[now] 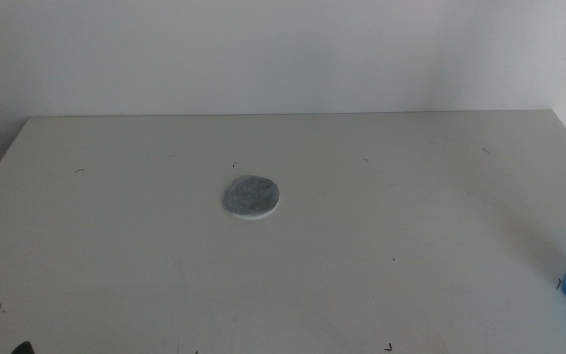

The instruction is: Place an empty cup on a cup mat.

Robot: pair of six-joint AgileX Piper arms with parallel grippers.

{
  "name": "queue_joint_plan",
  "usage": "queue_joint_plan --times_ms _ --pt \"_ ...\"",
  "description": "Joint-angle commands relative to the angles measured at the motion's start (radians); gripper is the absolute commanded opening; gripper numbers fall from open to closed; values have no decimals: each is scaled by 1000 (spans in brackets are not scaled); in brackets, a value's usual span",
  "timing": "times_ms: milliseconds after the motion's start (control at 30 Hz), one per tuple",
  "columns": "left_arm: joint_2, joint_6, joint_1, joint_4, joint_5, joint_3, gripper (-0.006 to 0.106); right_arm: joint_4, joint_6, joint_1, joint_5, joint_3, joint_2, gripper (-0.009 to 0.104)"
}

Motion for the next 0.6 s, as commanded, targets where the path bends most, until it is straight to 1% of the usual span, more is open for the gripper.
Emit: queue_joint_plan --times_ms 0,167,300,400,567 --pt "-13 -11 1 0 -68 -6 105 -16 -9 -8 -32 -10 -16 56" --pt "-13 -11 1 0 -68 -6 105 -16 -9 -8 -111 41 6 50" --pt "-13 -11 1 0 -68 -6 105 -16 -9 -8 -160 79 7 43" --pt "-13 -11 1 0 -68 -6 105 -1 -9 -8 -175 98 7 34" --pt "-13 -11 1 0 -68 -6 105 10 -9 -6 -175 117 7 14"
